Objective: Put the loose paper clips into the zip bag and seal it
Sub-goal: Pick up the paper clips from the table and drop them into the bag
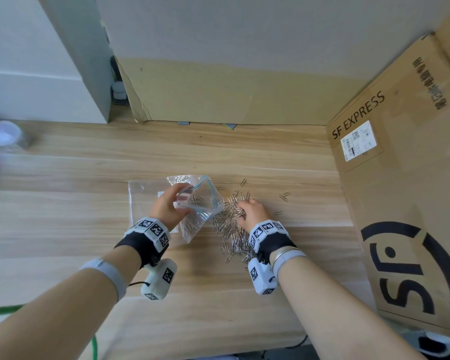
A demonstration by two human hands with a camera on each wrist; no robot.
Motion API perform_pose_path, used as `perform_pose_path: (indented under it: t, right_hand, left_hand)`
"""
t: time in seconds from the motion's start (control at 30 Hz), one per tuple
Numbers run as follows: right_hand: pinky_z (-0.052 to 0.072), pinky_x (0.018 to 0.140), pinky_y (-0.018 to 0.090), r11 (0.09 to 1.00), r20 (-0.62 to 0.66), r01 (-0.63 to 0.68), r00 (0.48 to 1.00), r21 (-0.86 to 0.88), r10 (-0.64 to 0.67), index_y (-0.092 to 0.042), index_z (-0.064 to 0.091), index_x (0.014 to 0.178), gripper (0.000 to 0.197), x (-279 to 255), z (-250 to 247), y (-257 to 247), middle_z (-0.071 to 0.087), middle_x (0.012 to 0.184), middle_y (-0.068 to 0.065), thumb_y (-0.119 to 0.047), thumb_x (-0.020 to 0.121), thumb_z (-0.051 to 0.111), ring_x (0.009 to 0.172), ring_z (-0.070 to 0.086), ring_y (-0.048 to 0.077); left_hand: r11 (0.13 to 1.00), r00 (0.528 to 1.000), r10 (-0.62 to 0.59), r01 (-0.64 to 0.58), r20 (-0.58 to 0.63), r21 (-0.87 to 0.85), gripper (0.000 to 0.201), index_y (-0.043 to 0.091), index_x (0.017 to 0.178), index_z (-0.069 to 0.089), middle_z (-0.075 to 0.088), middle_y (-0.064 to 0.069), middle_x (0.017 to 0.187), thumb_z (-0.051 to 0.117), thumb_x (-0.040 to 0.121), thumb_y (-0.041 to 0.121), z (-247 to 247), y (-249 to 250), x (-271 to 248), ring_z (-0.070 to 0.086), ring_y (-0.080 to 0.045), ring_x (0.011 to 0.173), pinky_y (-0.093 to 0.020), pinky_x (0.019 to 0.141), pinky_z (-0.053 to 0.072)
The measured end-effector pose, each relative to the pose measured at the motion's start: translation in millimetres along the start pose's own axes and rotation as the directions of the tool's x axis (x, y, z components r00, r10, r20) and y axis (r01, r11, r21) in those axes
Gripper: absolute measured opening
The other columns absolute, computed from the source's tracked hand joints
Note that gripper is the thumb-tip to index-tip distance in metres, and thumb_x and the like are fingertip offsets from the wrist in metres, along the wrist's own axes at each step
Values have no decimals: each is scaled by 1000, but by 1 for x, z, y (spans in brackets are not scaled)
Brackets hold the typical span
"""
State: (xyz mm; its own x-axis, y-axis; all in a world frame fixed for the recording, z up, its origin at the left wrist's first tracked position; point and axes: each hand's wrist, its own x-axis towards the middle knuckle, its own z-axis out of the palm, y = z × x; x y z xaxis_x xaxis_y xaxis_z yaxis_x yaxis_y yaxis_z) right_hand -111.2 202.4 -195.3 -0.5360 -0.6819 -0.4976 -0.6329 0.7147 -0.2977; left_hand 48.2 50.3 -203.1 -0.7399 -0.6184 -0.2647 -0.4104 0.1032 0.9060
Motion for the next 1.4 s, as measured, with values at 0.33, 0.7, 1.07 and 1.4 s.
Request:
perform_pose_path:
  t: [0.33, 0.7, 1.07, 1.4]
  right_hand:
    - [36, 48, 13, 982, -46, 176, 984, 75, -173, -13, 63, 97, 18, 8, -42, -38, 66, 89, 5, -6, 82, 57, 51, 44, 4]
    - [48, 87, 29, 917, 22, 394, 918, 70, -396, -20, 67, 100, 22, 23, -40, -104, 70, 104, 1, -21, 78, 69, 94, 62, 18]
    - [54, 72, 22, 952, -22, 111, 994, 285, -109, -23, 62, 108, 22, 23, -48, -37, 63, 114, -2, -17, 89, 54, 85, 62, 9]
    - [15, 118, 39, 993, 80, 119, 990, -4, -119, -25, 31, 140, 70, 39, -23, -4, 25, 151, -6, 11, 82, 47, 140, 18, 21]
  left_hand:
    - [1000, 1000, 8, -7, 30, -15, 57, 10, 119, 47, 55, 0, 113, 70, 69, -5, -3, 3, -3, 55, -21, 100, -34, 89, 48]
    - [998, 1000, 8, -9, -24, -57, 54, 12, 114, 49, 52, 8, 103, 71, 68, -6, -10, 6, -2, 54, -15, 92, -11, 71, 51]
    - [998, 1000, -14, 13, -25, -54, 55, 13, 114, 48, 57, 2, 111, 72, 67, -4, -11, -4, 0, 60, -23, 100, -28, 84, 51]
    - [997, 999, 3, -6, -37, -77, 51, 23, 104, 47, 59, -1, 106, 71, 68, -4, -18, -4, -2, 61, -25, 96, -37, 91, 48]
